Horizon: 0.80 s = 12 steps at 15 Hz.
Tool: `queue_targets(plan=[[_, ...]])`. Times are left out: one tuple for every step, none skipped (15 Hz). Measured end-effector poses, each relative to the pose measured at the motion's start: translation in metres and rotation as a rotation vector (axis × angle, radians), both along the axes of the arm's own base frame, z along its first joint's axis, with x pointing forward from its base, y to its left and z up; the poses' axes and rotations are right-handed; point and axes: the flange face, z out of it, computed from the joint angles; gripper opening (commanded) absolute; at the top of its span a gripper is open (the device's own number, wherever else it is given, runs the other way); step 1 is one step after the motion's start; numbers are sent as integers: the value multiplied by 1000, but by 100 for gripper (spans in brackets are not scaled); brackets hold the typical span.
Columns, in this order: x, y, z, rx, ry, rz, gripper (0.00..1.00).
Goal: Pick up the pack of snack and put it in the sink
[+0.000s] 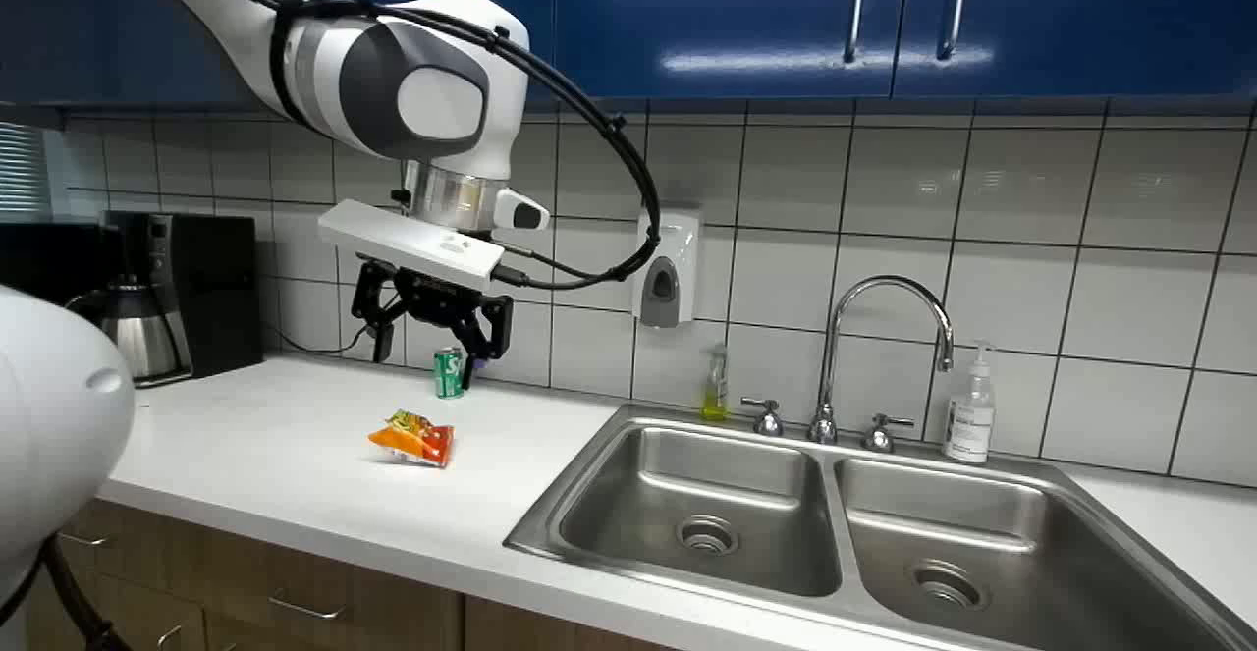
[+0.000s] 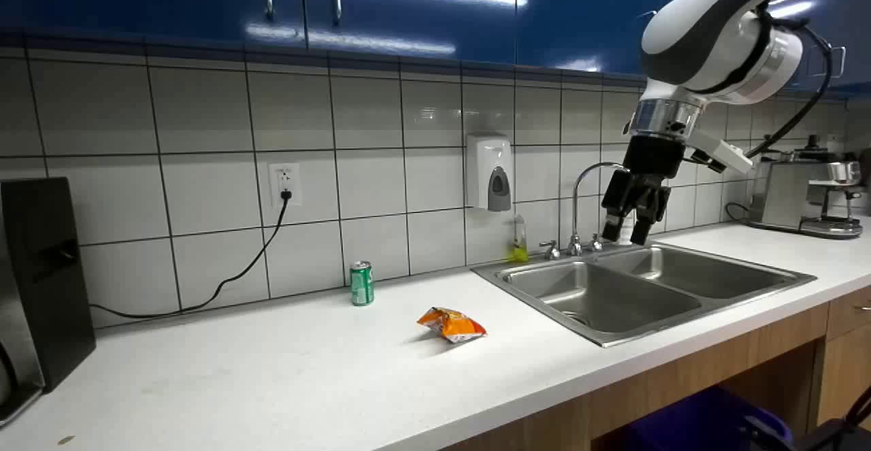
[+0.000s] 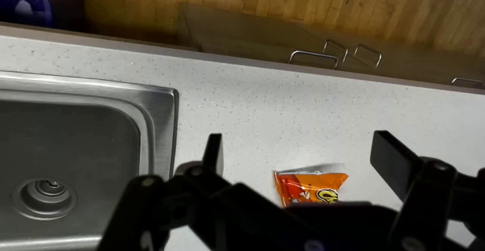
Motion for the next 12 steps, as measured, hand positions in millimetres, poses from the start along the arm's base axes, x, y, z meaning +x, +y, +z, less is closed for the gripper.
queue_targets(plan=[[0, 0, 0, 0, 0, 0, 100], [0, 0, 0, 0, 0, 0, 100], [0, 0, 0, 0, 0, 0, 100], [0, 0, 0, 0, 0, 0, 100], [0, 0, 0, 0, 0, 0, 100], [0, 0, 0, 0, 0, 0, 100], [0, 0, 0, 0, 0, 0, 100], [0, 0, 0, 0, 0, 0, 100], [0, 1, -1, -1, 2, 1, 100], [0, 1, -2, -3, 5, 3, 100], [1, 3, -3, -3, 10, 6, 100], [2, 6, -6, -1, 15, 11, 100]])
